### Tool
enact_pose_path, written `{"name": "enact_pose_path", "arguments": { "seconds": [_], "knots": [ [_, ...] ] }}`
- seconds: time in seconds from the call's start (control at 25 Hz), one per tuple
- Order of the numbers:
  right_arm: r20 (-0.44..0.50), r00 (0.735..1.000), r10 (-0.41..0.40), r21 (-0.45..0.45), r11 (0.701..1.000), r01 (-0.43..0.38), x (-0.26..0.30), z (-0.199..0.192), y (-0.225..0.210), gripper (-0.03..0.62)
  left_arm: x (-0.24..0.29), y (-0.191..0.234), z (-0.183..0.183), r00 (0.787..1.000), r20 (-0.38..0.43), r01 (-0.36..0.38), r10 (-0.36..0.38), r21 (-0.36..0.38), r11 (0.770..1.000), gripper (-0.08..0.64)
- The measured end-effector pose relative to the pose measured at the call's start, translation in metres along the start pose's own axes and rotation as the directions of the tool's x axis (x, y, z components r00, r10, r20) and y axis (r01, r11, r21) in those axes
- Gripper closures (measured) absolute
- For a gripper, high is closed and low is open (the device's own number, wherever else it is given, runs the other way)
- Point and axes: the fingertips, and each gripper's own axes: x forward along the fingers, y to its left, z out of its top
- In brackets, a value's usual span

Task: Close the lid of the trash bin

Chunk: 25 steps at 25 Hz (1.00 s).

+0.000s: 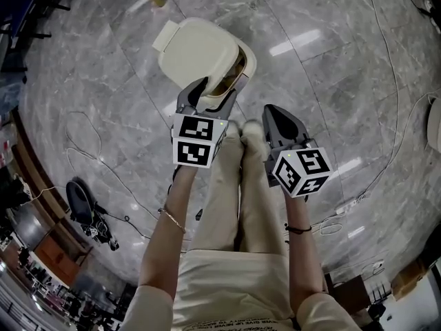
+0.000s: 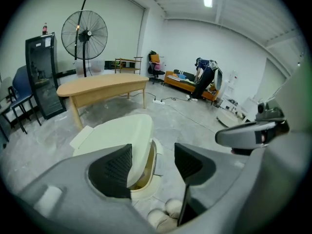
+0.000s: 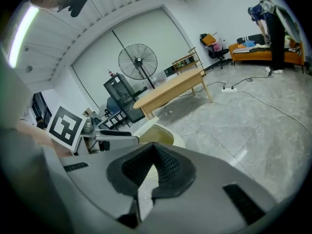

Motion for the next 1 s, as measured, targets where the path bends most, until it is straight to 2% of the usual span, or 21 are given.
{"name": "enact_pose_path", "arguments": {
  "seconds": [0.16, 0.44, 0.64, 0.76, 1.0],
  "knots": [
    [-0.007, 1.0, -0.007, -0.002, 1.0, 0.007, 0.003, -0.006, -0.007, 0.588, 0.007, 0.001, -0.009, 1.0, 0.022, 0.021, -0.019, -0.078, 0.997, 0.31],
    [-0.014, 0.999, -0.033, 0.006, 0.999, 0.033, 0.007, -0.014, -0.019, 0.588, 0.014, 0.016, -0.019, 0.999, 0.031, -0.01, 0.014, -0.108, 0.994, 0.456],
    [-0.02, 0.999, -0.028, -0.001, 1.0, 0.028, 0.016, -0.017, -0.023, 0.588, 0.025, 0.014, -0.029, 1.0, 0.014, 0.006, -0.004, -0.119, 0.993, 0.474],
    [-0.024, 0.999, -0.023, -0.01, 1.0, 0.023, 0.022, -0.018, -0.024, 0.588, 0.031, 0.017, -0.036, 1.0, 0.007, -0.007, 0.008, -0.124, 0.992, 0.516],
    [-0.033, 0.999, -0.027, -0.019, 0.999, 0.026, 0.034, -0.022, -0.032, 0.588, 0.044, 0.015, -0.05, 1.0, -0.017, 0.006, -0.008, -0.105, 0.994, 0.528]
  ]
}}
